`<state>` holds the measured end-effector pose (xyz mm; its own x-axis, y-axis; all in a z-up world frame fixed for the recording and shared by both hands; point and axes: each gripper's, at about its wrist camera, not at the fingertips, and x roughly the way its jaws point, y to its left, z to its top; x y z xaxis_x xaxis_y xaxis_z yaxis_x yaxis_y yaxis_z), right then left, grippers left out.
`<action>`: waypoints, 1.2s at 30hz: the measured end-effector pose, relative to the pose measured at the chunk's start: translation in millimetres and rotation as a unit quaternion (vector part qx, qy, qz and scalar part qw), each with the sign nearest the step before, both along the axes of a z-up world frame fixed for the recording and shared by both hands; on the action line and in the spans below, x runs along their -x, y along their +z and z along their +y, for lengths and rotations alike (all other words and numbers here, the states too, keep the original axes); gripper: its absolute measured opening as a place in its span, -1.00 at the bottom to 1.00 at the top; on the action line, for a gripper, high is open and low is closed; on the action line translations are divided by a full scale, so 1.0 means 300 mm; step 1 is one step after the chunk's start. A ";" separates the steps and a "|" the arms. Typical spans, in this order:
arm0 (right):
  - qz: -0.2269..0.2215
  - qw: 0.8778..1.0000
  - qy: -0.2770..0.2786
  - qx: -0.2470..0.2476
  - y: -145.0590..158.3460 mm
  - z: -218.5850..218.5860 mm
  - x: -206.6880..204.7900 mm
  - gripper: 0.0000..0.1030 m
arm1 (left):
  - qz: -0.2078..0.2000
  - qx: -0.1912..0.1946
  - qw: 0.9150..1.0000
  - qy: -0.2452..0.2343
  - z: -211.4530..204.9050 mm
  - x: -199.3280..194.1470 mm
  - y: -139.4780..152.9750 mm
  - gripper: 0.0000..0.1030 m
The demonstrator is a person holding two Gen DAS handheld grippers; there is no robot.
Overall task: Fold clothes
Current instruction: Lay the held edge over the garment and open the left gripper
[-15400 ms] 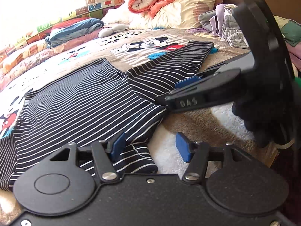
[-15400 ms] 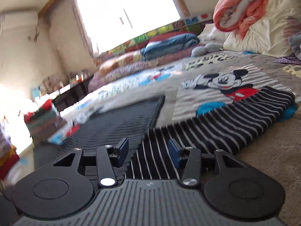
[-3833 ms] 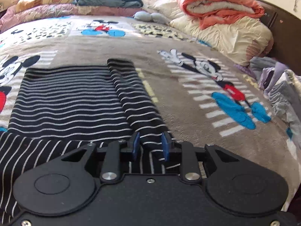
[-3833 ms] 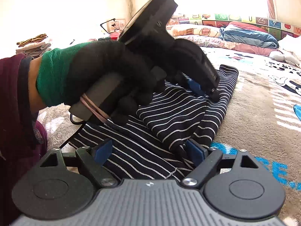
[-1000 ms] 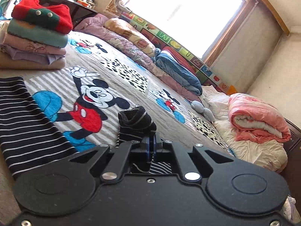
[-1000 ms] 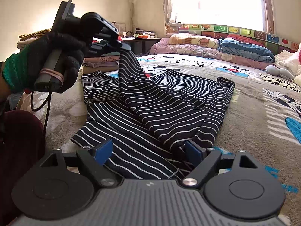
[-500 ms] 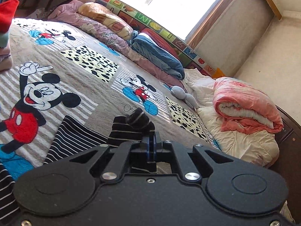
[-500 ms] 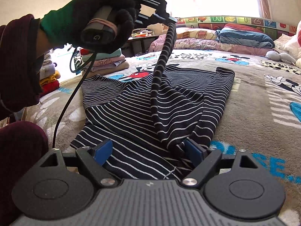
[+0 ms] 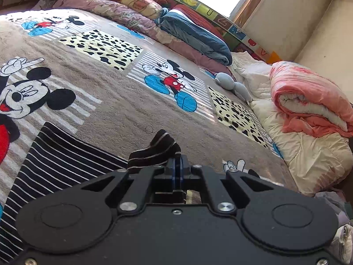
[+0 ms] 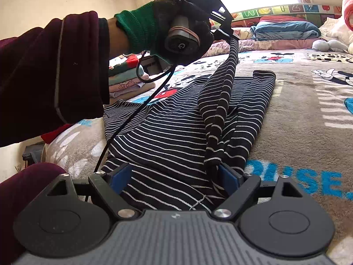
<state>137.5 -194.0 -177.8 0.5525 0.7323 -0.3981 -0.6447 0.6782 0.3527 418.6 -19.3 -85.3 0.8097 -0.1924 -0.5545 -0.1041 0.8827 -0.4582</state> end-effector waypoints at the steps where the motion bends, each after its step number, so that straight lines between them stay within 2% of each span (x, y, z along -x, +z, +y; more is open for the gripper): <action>1: 0.002 1.000 0.000 -0.003 -0.001 -0.003 -0.001 0.64 | 0.004 -0.009 1.000 -0.003 -0.010 -0.009 -0.013 -0.99; 5: 0.007 1.000 0.002 -0.011 -0.002 -0.010 -0.007 0.64 | 0.015 -0.026 1.000 -0.009 -0.045 -0.034 -0.053 -0.99; 11: 0.011 1.000 0.003 -0.015 -0.002 -0.010 -0.013 0.65 | 0.022 -0.088 0.995 -0.029 -0.131 -0.065 -0.084 -0.99; 22: 0.014 1.000 0.004 -0.017 0.006 -0.011 -0.016 0.65 | 0.048 -0.181 0.981 -0.057 -0.246 -0.110 -0.155 -0.98; 23: 0.014 1.000 0.004 -0.016 0.008 -0.012 -0.016 0.65 | 0.053 -0.190 0.978 -0.066 -0.253 -0.117 -0.162 -0.97; 25: 0.014 1.000 0.005 -0.015 0.010 -0.014 -0.014 0.65 | 0.061 -0.208 0.973 -0.083 -0.267 -0.131 -0.172 -0.74; 28: 0.010 1.000 0.005 -0.008 0.019 -0.021 -0.007 0.65 | 0.030 -0.203 0.974 -0.092 -0.246 -0.101 -0.134 -0.61; 30: 0.005 1.000 0.001 -0.003 0.029 -0.035 0.001 0.65 | 0.010 -0.195 0.977 -0.088 -0.215 -0.073 -0.102 -0.61; 33: -0.006 1.000 -0.019 -0.001 0.046 -0.067 0.012 0.62 | 0.002 -0.182 0.980 -0.080 -0.148 -0.050 -0.086 -0.61; 35: -0.029 0.998 -0.048 0.009 0.059 -0.079 0.019 0.55 | -0.001 -0.193 0.978 -0.081 -0.121 -0.043 -0.091 -0.61; 36: -0.041 0.997 -0.058 0.011 0.067 -0.080 0.022 0.41 | -0.002 -0.201 0.976 -0.085 -0.115 -0.040 -0.096 -0.61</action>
